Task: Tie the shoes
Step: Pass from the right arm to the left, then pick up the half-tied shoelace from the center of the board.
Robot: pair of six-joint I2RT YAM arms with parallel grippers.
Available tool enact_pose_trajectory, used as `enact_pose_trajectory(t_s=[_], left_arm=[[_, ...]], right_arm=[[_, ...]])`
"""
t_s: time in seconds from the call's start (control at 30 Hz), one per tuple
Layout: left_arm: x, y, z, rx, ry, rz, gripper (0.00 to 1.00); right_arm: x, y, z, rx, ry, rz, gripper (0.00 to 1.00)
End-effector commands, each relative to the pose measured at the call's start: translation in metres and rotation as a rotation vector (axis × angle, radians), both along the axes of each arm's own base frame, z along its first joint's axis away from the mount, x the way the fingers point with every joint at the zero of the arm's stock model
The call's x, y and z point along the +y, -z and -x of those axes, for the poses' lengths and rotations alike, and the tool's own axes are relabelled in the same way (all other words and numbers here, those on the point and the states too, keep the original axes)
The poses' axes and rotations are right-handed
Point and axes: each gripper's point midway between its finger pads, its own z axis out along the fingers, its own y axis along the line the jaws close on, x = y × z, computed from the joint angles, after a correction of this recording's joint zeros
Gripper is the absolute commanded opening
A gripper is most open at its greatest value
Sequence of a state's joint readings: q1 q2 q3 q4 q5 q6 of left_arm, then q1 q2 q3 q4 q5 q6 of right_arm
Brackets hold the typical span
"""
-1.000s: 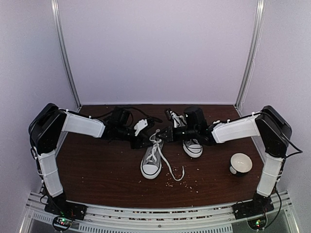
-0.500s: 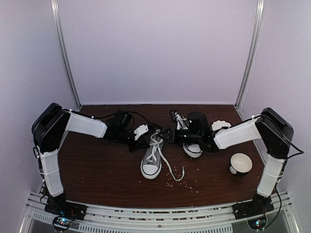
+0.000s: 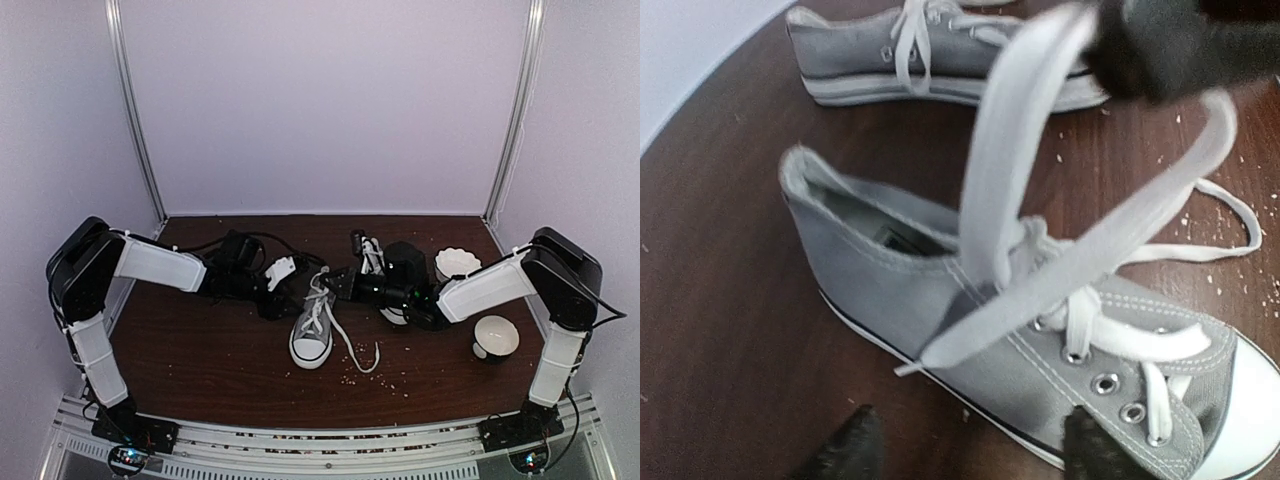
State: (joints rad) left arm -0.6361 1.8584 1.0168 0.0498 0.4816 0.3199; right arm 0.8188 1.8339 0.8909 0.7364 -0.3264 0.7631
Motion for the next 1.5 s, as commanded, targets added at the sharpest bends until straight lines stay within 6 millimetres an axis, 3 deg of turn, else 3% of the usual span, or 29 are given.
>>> enact_pose_trajectory(t_s=[0.0,0.23,0.37,0.53,0.67,0.8,0.9,0.97,1.07,1.17,1.23,1.33,1.47], left_arm=[[-0.026,-0.064,-0.012,-0.181,-0.043,0.160,0.94],[-0.042,-0.077,-0.026,-0.235,-0.099,0.194,0.98],[-0.051,-0.078,-0.021,-0.213,-0.054,0.228,0.89],[-0.055,-0.075,-0.024,-0.199,-0.058,0.228,0.71],[-0.056,-0.073,-0.026,-0.192,-0.056,0.224,0.36],[-0.057,-0.071,-0.022,-0.181,-0.041,0.225,0.20],[-0.056,-0.069,-0.019,-0.177,-0.032,0.228,0.01],[-0.056,-0.070,-0.019,-0.178,-0.034,0.233,0.00],[-0.057,-0.070,-0.018,-0.178,-0.026,0.240,0.00],[-0.056,-0.068,-0.019,-0.181,-0.032,0.231,0.00],[-0.055,-0.065,-0.019,-0.182,-0.037,0.219,0.00],[-0.053,-0.061,-0.019,-0.198,-0.039,0.196,0.00],[-0.051,-0.056,-0.021,-0.240,-0.045,0.147,0.00]], right_arm=[[-0.001,-0.015,-0.009,-0.043,0.079,-0.034,0.00],[0.005,-0.021,-0.012,-0.063,0.089,-0.033,0.00],[0.008,-0.020,-0.014,-0.062,0.090,-0.036,0.00],[0.010,-0.022,-0.015,-0.068,0.087,-0.038,0.00],[0.010,-0.021,-0.014,-0.066,0.081,-0.035,0.00],[0.009,-0.020,-0.013,-0.063,0.080,-0.031,0.00],[0.009,-0.020,-0.011,-0.065,0.075,-0.024,0.00],[0.009,-0.020,-0.010,-0.065,0.066,-0.011,0.00],[0.006,-0.020,-0.009,-0.071,0.067,0.026,0.13],[-0.009,-0.014,-0.007,-0.076,0.096,0.129,0.28],[-0.026,-0.012,-0.005,-0.083,0.137,0.225,0.32],[-0.067,-0.006,-0.001,-0.061,0.237,0.441,0.36],[-0.113,0.016,0.024,-0.037,0.295,0.772,0.37]])
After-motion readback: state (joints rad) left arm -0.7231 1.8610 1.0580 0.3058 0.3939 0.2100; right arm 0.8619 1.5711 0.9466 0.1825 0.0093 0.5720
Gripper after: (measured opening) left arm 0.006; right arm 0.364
